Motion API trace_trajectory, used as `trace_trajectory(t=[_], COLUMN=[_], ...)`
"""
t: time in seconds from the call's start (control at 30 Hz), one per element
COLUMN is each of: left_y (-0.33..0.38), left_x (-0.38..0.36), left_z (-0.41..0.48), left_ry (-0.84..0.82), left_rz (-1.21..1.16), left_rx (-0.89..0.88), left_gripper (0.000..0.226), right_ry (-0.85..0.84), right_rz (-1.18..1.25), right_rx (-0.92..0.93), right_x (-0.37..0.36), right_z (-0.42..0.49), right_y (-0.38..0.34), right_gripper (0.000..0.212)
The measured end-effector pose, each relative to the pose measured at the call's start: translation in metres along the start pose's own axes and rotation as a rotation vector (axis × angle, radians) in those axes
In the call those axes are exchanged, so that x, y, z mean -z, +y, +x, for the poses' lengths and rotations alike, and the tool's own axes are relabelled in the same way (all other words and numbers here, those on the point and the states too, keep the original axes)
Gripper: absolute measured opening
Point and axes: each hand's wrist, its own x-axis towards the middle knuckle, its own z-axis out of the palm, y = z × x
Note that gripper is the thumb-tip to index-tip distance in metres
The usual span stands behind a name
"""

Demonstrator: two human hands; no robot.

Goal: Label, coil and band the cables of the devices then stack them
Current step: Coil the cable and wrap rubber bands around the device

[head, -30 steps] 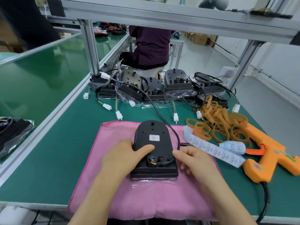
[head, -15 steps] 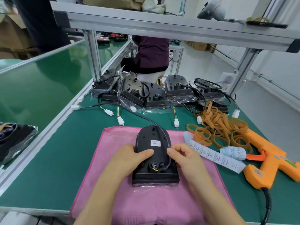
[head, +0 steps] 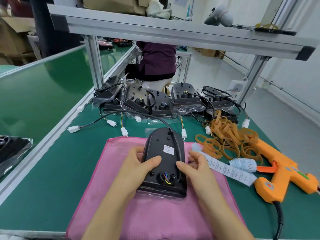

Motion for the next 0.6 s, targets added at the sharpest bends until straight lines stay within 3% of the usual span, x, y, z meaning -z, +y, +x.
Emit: trace_trajectory(t=[0.1, 0.2, 0.3, 0.37, 0.4, 0.5, 0.6], left_y=[0.007, 0.014, 0.019, 0.026, 0.033, 0.066, 0.098], left_x=[-0.001, -0.002, 0.003, 0.011, 0.014, 0.018, 0.012], left_z=[-0.006, -0.012, -0.014, -0.003, 0.007, 0.041, 0.071], left_ry=[0.008, -0.016, -0.098, -0.087, -0.006, 0.260, 0.103], left_rz=[-0.063, -0.079, -0.008, 0.176, 0.324, 0.782, 1.202], left_rx=[-0.049, -0.068, -0.079, -0.167, -0.275, -0.711, -0.828], left_gripper=[0.049, 0.053, 0.049, 0.028, 0.021, 0.032, 0.040], right_ry=[-0.118, -0.329, -0.384, -0.380, -0.378, -0.390, -0.377], right_rz=[0.243, 0.493, 0.570, 0.597, 0.609, 0.586, 0.542], right_rx=[-0.148, -0.309, -0.346, -0.312, -0.299, -0.271, -0.258], right_x=[0.002, 0.003, 0.001, 0.002, 0.003, 0.006, 0.004], right_z=[0.001, 0.002, 0.004, 0.006, 0.006, 0.003, 0.000], right_y=[-0.009, -0.022, -0.028, -0.029, -0.029, -0.028, -0.026], right_gripper=[0.065, 0.047, 0.031, 0.028, 0.027, 0.026, 0.032])
